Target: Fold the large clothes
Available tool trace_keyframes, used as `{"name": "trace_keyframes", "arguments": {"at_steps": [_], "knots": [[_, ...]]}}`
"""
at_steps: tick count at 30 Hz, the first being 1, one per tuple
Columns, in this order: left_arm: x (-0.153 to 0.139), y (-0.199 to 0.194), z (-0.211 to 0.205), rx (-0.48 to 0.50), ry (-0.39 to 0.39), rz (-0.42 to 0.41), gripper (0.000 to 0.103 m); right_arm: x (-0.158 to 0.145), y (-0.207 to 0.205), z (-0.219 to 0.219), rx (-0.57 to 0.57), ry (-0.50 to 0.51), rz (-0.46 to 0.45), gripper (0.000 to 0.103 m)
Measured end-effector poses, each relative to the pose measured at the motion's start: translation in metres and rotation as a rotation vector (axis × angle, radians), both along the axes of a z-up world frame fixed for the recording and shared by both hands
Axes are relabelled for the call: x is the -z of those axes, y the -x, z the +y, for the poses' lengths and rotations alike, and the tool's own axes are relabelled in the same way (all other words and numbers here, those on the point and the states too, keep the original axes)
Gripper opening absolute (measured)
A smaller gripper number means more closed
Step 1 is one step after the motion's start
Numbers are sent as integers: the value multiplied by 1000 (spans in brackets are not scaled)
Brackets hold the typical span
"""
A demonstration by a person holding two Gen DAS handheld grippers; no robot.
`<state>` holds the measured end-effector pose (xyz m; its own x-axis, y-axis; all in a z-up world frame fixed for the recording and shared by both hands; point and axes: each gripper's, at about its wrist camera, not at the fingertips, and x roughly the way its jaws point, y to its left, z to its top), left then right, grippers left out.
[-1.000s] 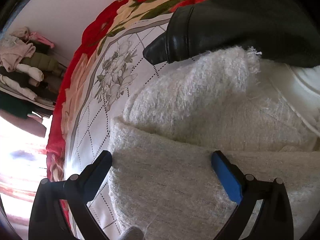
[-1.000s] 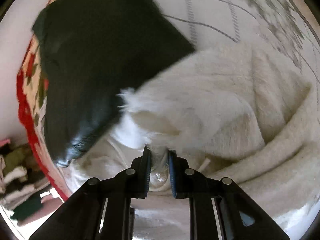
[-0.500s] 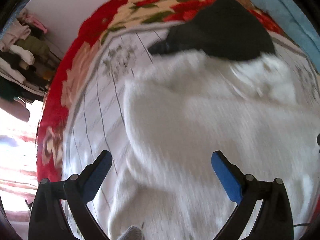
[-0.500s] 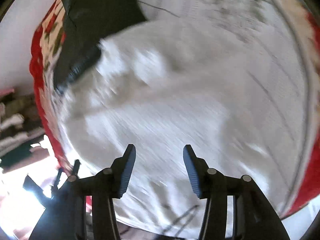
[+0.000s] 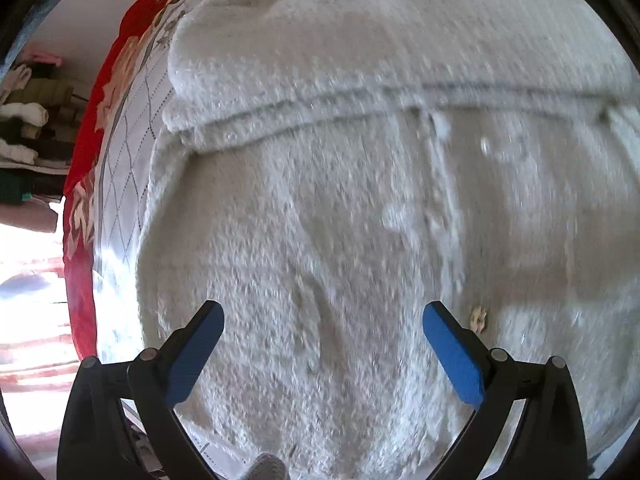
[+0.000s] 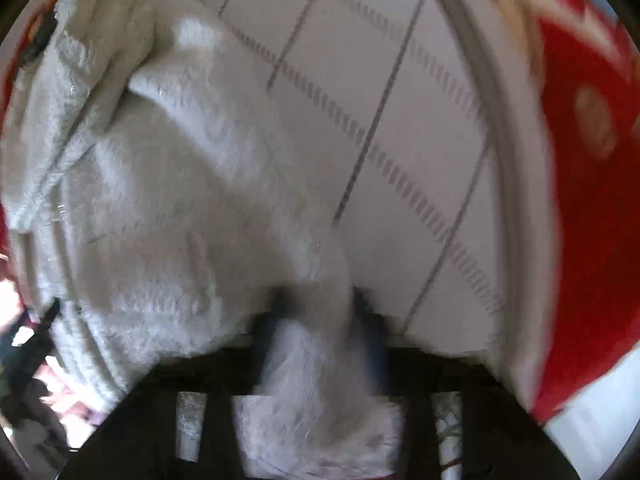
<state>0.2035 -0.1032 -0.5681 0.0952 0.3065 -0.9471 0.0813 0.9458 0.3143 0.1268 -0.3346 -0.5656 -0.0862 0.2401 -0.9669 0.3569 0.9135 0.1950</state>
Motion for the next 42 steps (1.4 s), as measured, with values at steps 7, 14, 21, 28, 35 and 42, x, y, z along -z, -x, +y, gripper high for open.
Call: {"name": "trace_keyframes", "arguments": {"at_steps": [7,14,21,28,35,42], "knots": [[-33,25,29,37,-19,-33,102,-10,68,66,174,-228,61,8],[-36,38,58,49,-75,-64,102,3,115,138,110,-390,271,25],[0,23,35,18,-112,-108,102,-37,35,92,105,-174,8,37],[26,21,23,6,-200,-114,103,-18,-14,77,105,-77,-68,18],[26,19,26,-13,-219,-121,103,3,10,25,338,-297,79,21],[26,19,22,-18,-252,-123,103,-2,-19,60,40,-210,-11,25]]}}
